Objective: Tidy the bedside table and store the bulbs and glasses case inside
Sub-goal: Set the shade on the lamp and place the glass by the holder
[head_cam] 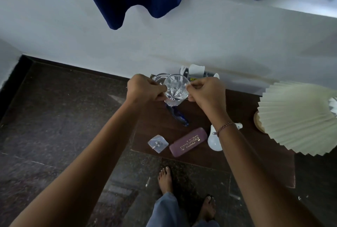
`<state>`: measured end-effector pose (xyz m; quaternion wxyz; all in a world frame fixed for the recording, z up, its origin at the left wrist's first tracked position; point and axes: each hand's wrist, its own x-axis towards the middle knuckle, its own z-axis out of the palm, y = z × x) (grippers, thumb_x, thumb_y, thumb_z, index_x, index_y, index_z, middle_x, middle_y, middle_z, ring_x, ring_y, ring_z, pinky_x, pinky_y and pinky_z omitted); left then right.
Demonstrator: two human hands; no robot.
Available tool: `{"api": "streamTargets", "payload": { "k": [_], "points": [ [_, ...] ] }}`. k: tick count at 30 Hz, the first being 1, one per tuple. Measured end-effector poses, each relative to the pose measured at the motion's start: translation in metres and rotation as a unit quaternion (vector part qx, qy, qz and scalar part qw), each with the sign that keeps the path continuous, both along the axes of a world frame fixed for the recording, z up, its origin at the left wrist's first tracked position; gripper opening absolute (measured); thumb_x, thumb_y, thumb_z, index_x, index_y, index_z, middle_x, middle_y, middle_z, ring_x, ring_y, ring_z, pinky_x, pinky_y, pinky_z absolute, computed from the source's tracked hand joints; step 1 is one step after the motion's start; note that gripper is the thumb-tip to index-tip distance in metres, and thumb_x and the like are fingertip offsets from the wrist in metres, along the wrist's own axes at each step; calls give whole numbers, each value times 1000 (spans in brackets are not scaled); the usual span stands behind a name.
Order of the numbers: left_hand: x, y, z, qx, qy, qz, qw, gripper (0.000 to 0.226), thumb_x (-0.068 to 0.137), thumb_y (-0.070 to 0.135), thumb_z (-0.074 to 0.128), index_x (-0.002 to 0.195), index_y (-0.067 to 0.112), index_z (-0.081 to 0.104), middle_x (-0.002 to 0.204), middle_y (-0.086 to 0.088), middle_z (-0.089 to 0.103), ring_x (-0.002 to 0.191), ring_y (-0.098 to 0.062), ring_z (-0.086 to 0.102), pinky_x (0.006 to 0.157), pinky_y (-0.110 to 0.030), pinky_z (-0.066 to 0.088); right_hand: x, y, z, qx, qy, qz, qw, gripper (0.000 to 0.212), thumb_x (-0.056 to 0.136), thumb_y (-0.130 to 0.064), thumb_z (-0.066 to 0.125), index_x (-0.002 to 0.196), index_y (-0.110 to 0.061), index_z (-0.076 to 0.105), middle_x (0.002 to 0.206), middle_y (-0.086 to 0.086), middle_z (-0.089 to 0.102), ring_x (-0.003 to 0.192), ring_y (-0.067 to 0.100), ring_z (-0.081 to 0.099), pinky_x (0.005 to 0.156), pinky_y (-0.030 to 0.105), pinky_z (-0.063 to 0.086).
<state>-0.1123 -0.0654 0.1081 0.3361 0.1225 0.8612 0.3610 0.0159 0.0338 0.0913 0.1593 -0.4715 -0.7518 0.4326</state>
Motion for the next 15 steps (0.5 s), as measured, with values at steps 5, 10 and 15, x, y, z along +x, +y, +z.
{"api": "streamTargets", "payload": {
  "k": [5,10,15],
  "points": [
    [-25,8,-10,-6,-7,13,1000,16,68,8,72,52,8,69,41,3,64,42,-5,61,71,-27,59,-30,9,-12,2,-19,11,1000,13,80,-12,66,87,-3,73,70,14,73,57,20,70,62,36,61],
    [-50,17,-19,-15,0,5,1000,21,73,8,72,53,13,66,32,10,57,32,3,56,44,-6,47,-57,18,-20,-10,-31,17,999,13,80,-12,66,89,-4,71,61,10,70,54,18,70,60,30,60],
    [-71,24,-31,-16,12,5,1000,22,73,8,72,53,13,65,29,12,54,30,4,53,35,-4,36,-80,25,-28,-16,-35,38,999,12,81,-9,65,89,-2,68,65,16,72,56,18,70,64,29,59]
  ]
}}
